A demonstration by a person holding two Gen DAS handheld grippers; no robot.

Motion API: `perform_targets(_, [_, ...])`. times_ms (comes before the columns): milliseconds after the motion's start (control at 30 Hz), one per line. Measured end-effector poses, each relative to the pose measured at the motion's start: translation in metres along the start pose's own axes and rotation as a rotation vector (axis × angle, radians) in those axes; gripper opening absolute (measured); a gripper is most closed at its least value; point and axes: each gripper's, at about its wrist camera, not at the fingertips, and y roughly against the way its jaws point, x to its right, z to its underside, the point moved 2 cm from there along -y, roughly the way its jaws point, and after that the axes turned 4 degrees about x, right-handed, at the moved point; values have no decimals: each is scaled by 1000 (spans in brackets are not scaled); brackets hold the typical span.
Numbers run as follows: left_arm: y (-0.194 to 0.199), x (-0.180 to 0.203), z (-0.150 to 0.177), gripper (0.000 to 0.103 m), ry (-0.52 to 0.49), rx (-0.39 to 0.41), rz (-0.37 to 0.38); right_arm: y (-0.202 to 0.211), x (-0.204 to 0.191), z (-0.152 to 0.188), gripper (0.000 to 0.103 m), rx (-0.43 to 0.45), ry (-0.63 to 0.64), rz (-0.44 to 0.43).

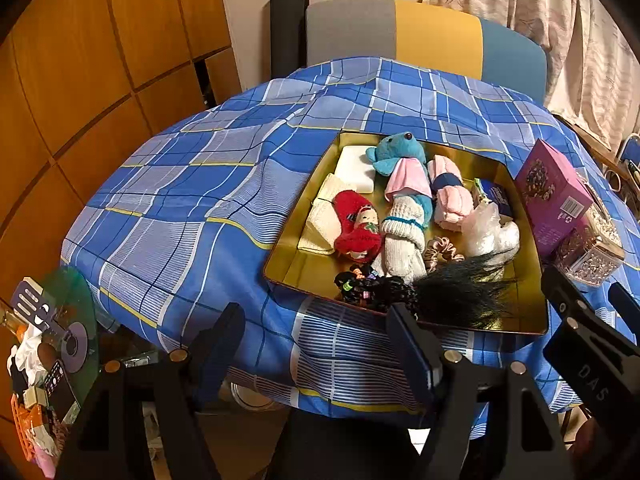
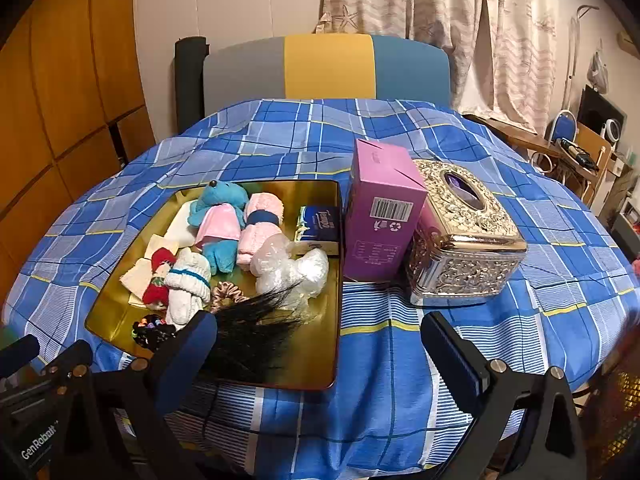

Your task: Organize soft objects

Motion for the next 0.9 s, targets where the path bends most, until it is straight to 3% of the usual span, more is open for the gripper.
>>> perform_targets(900, [-1,1,1,74,-12,13,-14,-10,2,5,103,-47,-8,-1])
